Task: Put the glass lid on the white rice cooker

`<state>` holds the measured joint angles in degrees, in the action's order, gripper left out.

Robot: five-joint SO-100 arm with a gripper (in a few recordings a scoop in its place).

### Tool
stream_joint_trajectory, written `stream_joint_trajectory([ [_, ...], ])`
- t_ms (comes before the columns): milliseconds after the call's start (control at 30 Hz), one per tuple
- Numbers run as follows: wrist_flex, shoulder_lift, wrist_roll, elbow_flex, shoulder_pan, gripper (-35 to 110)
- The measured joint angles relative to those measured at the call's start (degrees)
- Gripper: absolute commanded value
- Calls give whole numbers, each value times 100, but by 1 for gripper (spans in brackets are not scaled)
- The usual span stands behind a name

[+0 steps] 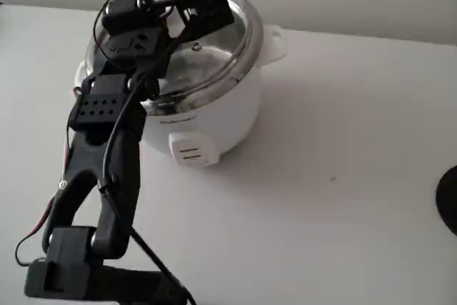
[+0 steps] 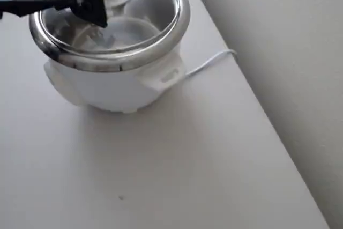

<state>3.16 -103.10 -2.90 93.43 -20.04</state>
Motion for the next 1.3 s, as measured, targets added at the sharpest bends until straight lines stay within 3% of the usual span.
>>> stream_joint_trajectory([
  [667, 272, 193, 1116, -501, 26, 0],
  [1300, 668, 193, 1160, -519, 369, 0],
])
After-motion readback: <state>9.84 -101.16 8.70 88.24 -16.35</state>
